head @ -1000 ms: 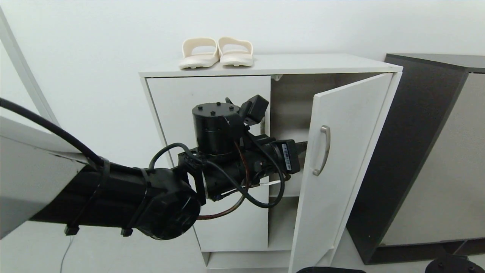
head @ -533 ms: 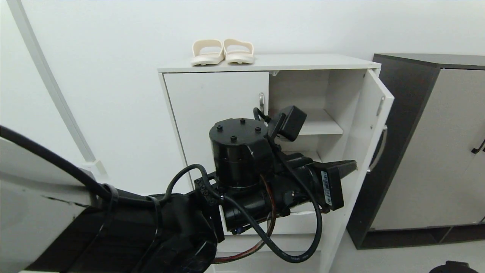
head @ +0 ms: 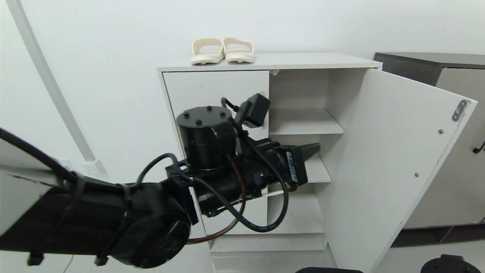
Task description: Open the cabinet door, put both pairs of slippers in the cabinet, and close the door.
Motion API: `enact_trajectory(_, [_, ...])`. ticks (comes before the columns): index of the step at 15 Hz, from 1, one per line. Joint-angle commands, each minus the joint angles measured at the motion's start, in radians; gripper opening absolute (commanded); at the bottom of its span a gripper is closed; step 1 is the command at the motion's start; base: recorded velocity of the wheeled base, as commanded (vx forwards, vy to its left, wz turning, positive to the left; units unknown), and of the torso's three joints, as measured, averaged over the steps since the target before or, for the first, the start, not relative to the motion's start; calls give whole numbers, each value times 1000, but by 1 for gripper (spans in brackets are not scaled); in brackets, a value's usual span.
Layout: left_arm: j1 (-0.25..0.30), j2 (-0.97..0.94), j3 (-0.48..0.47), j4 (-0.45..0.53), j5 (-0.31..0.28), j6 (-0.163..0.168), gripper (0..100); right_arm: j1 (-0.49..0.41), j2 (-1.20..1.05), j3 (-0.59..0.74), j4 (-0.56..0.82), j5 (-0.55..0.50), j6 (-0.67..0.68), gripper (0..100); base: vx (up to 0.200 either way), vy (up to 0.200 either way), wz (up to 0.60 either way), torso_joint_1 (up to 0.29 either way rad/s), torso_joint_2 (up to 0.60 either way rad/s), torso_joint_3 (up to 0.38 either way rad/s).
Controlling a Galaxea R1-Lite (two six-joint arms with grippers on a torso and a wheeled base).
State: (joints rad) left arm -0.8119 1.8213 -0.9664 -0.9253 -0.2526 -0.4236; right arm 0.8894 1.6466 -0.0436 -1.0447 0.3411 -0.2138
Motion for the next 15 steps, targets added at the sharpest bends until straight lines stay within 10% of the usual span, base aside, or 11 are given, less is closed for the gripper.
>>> enact_trajectory(1, [91, -160, 109, 5, 1, 9, 0, -43, 21, -53, -3, -8, 7, 0, 0, 0, 0, 0, 0, 0])
enact_trajectory(4, [235, -395, 288, 49, 3, 19, 0, -78, 33, -156, 0, -125, 165, 0, 0, 0, 0, 0, 0, 0])
enact_trajectory(9, [542, -794, 569, 289, 21, 141, 0, -70, 213, -410, -3, -580, 312, 0, 0, 0, 0, 0, 0, 0])
enact_trajectory(15, [755, -1344, 706, 677, 246, 310, 0, -86, 384, -627, 0, -922, 373, 0, 0, 0, 0, 0, 0, 0])
